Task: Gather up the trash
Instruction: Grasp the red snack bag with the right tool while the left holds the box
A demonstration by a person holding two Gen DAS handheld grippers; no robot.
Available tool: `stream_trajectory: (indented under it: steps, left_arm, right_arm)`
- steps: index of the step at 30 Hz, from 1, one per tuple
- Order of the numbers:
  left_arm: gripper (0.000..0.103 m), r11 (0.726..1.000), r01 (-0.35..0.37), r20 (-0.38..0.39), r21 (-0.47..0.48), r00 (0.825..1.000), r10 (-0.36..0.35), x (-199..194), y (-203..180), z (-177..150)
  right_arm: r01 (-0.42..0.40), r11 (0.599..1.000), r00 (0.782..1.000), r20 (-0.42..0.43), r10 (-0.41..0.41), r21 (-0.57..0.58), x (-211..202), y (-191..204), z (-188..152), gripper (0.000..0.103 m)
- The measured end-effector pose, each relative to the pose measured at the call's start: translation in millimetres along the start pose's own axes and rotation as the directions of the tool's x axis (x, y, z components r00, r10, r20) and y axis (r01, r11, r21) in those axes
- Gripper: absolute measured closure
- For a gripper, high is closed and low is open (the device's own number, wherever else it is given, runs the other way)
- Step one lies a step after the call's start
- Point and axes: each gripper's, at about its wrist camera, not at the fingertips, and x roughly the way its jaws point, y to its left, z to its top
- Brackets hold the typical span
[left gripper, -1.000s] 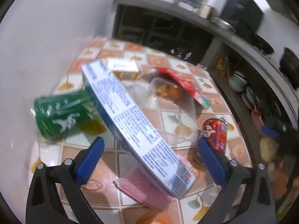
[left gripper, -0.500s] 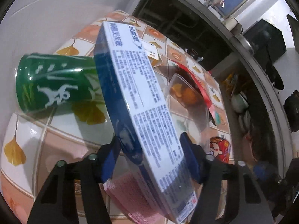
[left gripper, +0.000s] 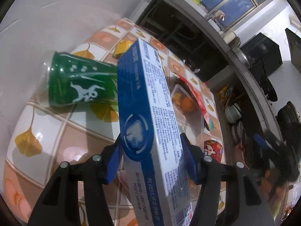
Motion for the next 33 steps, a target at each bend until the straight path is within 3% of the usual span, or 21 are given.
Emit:
stream_trajectory:
  steps: [4,7,10,14,25,33]
  left_arm:
    - [0.047,1.000,0.012,0.019,0.018,1.000,-0.013,-8.0,0.6,-3.0]
    - [0.047,0.999,0.028,0.021,0.022,0.999,-0.028,-10.5,1.5,-3.7]
    - [0.047,0.999,0.033,0.024,0.029,0.999,-0.034,-9.8,0.8,-2.6]
    - [0.047,0.999,0.046,0.021,0.025,0.999,-0.047,-10.1,4.5,-2.1]
    - [0.047,0.998,0.058,0.017,0.015,0.998,-0.058,-8.6,8.7,1.4]
    - [0.047,0.998,0.058,0.016,0.011,0.998,-0.058,-8.1,9.5,1.6]
  right_arm:
    - [0.048,0.984,0.996,-0.072,-0.061,-0.169,33.7,21.1,13.6,0.038]
    - [0.082,0.937,0.985,-0.115,-0.128,-0.341,54.0,39.1,9.8,0.048]
    - [0.077,0.900,0.969,-0.180,-0.169,-0.430,72.2,45.8,6.6,0.058]
    - [0.078,0.840,0.940,-0.241,-0.241,-0.537,94.7,50.7,-0.1,0.059]
    - [0.087,0.732,0.863,-0.316,-0.394,-0.675,141.2,45.1,-2.8,0.057]
    - [0.114,0.686,0.824,-0.317,-0.470,-0.719,163.1,40.3,-7.3,0.059]
